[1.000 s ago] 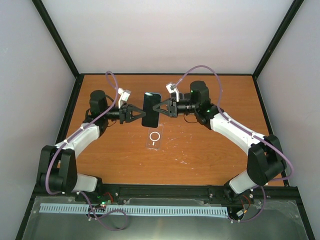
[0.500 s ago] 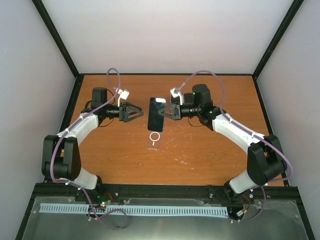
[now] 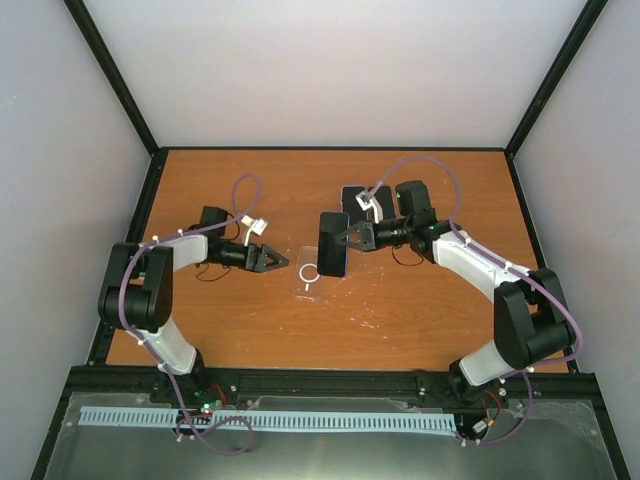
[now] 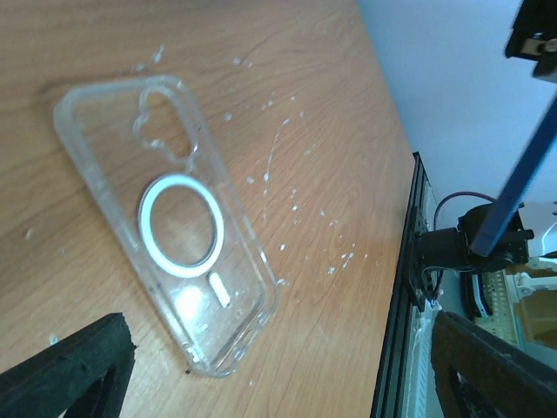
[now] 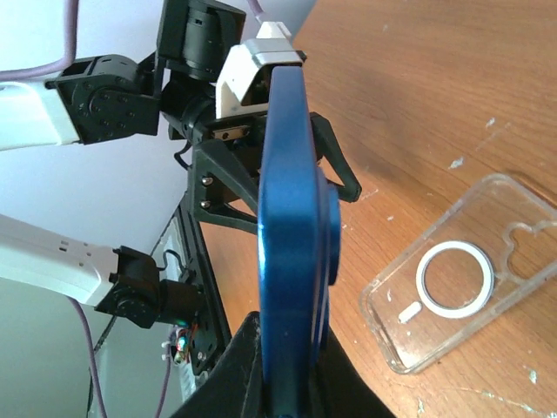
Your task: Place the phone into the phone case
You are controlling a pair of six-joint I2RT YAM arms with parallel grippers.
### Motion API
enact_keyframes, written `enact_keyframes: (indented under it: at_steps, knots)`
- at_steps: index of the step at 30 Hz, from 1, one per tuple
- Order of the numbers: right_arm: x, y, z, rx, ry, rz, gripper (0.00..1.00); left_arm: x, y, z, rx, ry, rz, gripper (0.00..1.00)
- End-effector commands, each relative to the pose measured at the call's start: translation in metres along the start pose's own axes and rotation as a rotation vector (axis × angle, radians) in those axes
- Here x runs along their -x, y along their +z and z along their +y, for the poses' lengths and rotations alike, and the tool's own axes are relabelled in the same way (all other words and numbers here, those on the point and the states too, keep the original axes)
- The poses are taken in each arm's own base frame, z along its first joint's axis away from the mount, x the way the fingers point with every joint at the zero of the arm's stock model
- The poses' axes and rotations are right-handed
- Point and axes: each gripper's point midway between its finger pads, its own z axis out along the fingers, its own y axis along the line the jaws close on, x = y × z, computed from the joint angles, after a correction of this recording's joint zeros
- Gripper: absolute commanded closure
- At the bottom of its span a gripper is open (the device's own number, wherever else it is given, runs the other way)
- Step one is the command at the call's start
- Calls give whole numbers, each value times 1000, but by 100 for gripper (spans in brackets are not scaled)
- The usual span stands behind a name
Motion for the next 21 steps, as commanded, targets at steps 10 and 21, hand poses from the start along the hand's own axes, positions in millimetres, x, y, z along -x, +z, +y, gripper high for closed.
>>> enact_keyframes:
  at_steps: [10, 21]
  knots:
    - [-11, 1, -19, -8, 6, 43, 97, -36, 37, 22, -81, -82, 104, 12]
    - [-15, 6, -41, -45, 75, 82, 97, -37, 59, 13, -142, -65, 137, 15]
